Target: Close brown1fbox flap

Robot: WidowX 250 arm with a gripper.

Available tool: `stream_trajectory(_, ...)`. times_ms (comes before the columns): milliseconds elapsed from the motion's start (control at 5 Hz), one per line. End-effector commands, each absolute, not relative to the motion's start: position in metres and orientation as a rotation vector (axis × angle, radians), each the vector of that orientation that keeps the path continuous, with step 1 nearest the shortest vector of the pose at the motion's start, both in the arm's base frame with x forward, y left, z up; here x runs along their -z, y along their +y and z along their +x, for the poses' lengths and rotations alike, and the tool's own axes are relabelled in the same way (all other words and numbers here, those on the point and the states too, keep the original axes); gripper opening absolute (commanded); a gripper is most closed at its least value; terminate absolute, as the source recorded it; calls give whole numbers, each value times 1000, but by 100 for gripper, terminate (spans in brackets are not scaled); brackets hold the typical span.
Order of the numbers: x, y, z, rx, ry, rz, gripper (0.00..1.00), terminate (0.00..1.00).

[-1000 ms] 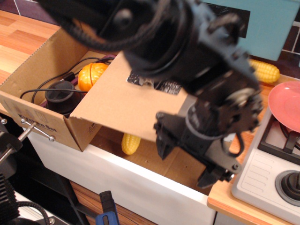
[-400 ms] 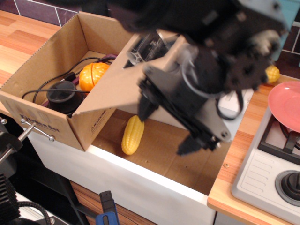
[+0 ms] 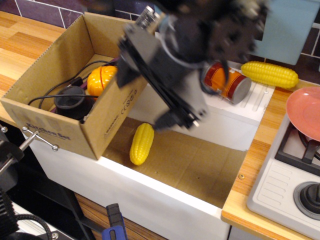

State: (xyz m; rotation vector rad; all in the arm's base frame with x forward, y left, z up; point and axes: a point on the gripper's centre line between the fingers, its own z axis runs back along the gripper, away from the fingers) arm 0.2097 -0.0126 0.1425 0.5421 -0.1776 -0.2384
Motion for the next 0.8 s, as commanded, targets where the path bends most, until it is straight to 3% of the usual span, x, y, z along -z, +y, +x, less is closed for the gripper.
stream_trajectory(0, -174, 29, 214, 276, -225, 597, 100, 0)
stream_trajectory(400, -156, 88, 206, 345, -274, 497, 100, 0)
stream_trajectory(600, -143, 113, 211, 365, -301, 406, 100, 100)
